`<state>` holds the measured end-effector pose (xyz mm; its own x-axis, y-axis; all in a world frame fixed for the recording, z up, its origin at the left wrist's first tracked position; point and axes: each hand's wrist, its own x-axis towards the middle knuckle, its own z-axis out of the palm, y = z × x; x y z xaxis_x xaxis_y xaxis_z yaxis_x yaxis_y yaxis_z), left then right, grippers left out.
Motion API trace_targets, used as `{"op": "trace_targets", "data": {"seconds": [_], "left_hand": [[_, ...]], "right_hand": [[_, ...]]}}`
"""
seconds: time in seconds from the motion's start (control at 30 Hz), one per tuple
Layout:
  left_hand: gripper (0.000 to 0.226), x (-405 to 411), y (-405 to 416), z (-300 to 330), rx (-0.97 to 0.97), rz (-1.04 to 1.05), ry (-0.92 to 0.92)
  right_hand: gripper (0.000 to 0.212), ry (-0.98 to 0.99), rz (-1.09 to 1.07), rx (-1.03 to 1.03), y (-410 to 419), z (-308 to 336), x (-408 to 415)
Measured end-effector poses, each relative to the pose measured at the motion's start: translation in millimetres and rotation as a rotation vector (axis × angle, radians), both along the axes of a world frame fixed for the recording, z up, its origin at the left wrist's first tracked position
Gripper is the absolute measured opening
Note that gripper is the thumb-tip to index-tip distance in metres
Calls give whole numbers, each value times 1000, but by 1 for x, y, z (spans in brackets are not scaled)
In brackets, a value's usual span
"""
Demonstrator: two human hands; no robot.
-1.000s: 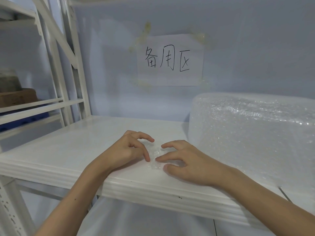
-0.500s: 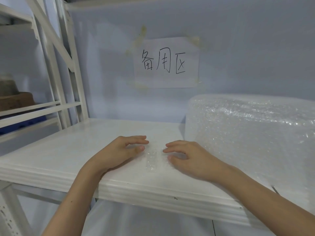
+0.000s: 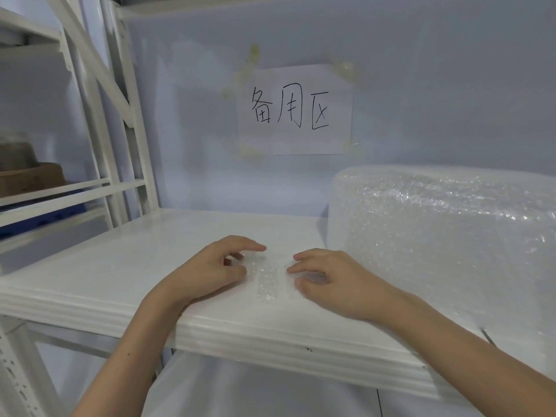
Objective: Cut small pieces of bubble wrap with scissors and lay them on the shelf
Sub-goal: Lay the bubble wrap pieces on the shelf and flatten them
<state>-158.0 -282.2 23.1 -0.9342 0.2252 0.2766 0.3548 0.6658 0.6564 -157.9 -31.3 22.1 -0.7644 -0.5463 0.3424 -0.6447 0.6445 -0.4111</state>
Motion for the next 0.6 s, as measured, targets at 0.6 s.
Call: {"op": "trace_targets", "data": {"seconds": [0.6], "left_hand": [[25, -2, -1, -1, 36, 85, -3]], "right_hand": [[31, -21, 5, 10, 0, 0, 0]]}}
